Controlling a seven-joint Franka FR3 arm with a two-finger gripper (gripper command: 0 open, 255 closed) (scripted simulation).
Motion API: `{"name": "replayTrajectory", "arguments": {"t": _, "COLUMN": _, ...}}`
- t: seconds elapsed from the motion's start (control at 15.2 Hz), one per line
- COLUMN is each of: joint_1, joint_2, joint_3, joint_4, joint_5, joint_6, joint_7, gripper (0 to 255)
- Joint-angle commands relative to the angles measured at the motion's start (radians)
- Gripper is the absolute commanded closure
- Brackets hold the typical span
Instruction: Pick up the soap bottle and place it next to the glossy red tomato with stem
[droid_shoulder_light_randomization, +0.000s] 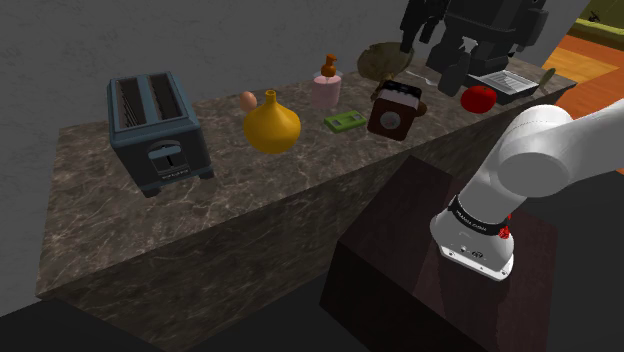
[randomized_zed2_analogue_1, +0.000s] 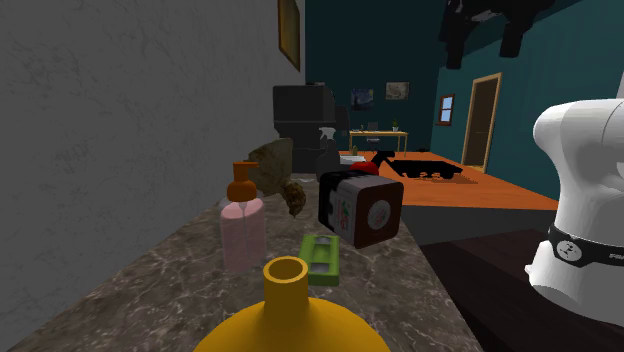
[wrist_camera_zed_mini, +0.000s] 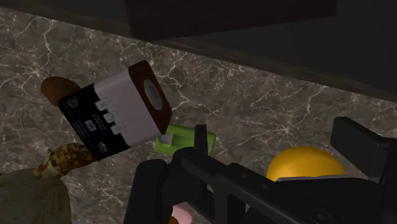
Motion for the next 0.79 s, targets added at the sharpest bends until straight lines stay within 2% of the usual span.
{"name": "replayTrajectory", "arguments": {"t": 0.0, "joint_1": 0.0, "joint_2": 0.0, "joint_3": 0.0, "joint_4": 0.0, "joint_5": 0.0, "joint_6": 0.0, "joint_7": 0.0, "gripper": 0}}
{"name": "replayTrajectory", "arguments": {"t": 0.73, "joint_1": -0.018, "joint_2": 0.4, "joint_3": -0.107, "joint_4": 0.17, "joint_5": -0.018, "joint_6": 0.226, "joint_7": -0.087, "gripper": 0}}
